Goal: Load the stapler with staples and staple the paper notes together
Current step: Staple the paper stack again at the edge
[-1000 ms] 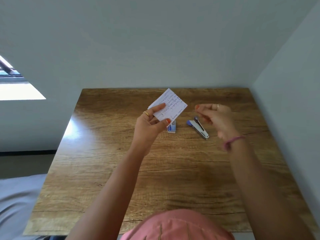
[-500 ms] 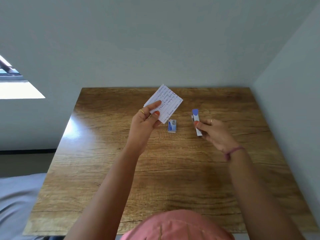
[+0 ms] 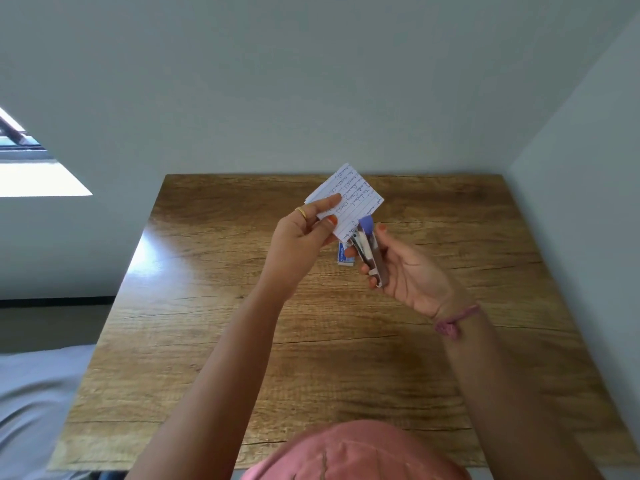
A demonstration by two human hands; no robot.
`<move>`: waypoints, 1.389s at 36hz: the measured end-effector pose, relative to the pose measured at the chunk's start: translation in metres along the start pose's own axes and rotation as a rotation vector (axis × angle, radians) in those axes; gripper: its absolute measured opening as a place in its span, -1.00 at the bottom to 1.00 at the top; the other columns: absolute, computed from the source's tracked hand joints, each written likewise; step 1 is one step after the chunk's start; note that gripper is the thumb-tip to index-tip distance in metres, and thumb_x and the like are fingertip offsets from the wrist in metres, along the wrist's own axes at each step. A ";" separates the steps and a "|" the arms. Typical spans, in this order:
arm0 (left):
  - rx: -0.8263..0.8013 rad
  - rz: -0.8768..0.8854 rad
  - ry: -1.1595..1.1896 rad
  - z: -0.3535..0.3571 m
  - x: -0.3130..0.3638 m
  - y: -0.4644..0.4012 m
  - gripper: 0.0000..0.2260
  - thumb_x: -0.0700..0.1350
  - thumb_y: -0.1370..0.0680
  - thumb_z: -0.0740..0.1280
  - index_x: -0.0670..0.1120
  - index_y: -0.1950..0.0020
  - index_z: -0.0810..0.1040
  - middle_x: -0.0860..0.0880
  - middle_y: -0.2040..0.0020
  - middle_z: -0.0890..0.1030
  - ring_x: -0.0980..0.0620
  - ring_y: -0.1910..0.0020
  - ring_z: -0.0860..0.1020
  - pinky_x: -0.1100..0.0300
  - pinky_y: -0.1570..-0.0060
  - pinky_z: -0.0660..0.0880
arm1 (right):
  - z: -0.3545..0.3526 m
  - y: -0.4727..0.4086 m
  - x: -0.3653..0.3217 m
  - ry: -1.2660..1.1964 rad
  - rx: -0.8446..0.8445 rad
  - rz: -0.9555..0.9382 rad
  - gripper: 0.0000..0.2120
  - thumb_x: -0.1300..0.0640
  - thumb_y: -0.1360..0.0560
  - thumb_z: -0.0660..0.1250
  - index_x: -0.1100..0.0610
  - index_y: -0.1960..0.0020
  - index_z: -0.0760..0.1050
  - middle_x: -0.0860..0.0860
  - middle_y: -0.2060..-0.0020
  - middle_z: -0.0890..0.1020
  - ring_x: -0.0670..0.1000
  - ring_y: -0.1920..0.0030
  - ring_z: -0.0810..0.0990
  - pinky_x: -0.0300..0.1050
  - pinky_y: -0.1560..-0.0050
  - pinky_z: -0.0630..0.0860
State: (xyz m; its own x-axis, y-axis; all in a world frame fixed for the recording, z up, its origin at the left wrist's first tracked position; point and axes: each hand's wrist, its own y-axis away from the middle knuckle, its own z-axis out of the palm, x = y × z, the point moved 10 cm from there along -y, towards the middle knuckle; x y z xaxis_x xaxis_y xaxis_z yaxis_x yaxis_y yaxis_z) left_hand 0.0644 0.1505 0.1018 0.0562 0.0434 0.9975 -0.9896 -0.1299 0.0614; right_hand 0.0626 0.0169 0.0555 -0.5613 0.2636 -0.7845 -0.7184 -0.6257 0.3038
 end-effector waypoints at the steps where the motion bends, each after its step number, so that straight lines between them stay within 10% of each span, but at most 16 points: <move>1: 0.000 0.013 -0.067 0.000 0.001 0.000 -0.72 -0.25 -0.59 0.30 0.02 -0.24 0.58 0.00 -0.04 0.67 0.06 0.07 0.63 0.09 -0.02 0.61 | 0.000 0.000 -0.001 0.009 0.014 -0.005 -0.56 -0.10 -0.54 0.24 0.21 -0.24 0.52 0.12 0.05 0.66 -0.05 0.25 0.57 -0.23 0.32 0.54; 6: -0.032 0.031 -0.232 0.004 0.005 0.000 -0.73 -0.19 -0.60 0.30 0.10 -0.23 0.59 -0.25 -0.06 0.64 -0.28 0.09 0.58 -0.34 -0.08 0.49 | -0.001 0.002 -0.003 0.049 0.067 0.007 -0.60 -0.13 -0.51 0.25 0.17 -0.15 0.54 0.09 0.13 0.66 -0.05 0.31 0.56 -0.25 0.37 0.51; 17: -0.109 -0.014 -0.150 0.013 0.005 0.003 -0.73 -0.27 -0.59 0.28 -0.05 -0.25 0.58 -0.11 -0.09 0.67 -0.06 -0.06 0.65 0.03 -0.13 0.58 | -0.001 0.000 -0.001 -0.006 0.107 0.022 -0.59 -0.10 -0.43 0.39 0.17 -0.14 0.57 0.09 0.17 0.66 -0.03 0.27 0.63 -0.20 0.33 0.57; 37: -0.127 0.042 -0.075 0.017 0.010 0.004 -0.70 -0.29 -0.59 0.27 -0.06 -0.29 0.54 -0.07 -0.13 0.66 -0.03 -0.11 0.64 0.10 -0.13 0.57 | 0.002 -0.001 -0.003 -0.080 0.158 0.020 -0.85 0.04 -0.37 0.42 0.10 0.17 0.71 0.08 0.24 0.70 -0.05 0.30 0.67 -0.21 0.26 0.58; 45: 0.053 0.082 0.290 0.009 0.004 0.015 -0.20 -0.11 -0.49 0.44 0.12 -0.52 -0.04 -0.15 -0.27 0.54 -0.01 -0.18 0.60 0.11 -0.07 0.57 | 0.002 0.000 -0.004 -0.087 0.176 0.000 -0.76 0.02 -0.34 0.45 0.14 0.08 0.66 0.08 0.22 0.68 -0.04 0.31 0.64 -0.21 0.30 0.58; 50: -0.116 -0.030 0.232 0.044 -0.014 0.025 -0.59 -0.03 -0.44 0.49 -0.06 -0.26 0.54 -0.05 -0.14 0.66 0.00 -0.15 0.62 0.18 -0.06 0.55 | 0.005 0.001 -0.007 -0.001 0.223 -0.034 -0.82 0.01 -0.29 0.48 0.08 0.17 0.70 0.05 0.16 0.67 -0.05 0.24 0.60 -0.20 0.23 0.58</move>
State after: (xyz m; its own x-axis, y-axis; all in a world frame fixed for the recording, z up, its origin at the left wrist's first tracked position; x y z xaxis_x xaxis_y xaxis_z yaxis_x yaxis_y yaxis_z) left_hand 0.0443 0.1028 0.0914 0.0674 0.2734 0.9595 -0.9973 -0.0109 0.0732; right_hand 0.0639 0.0181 0.0643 -0.5355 0.2826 -0.7958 -0.8101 -0.4383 0.3895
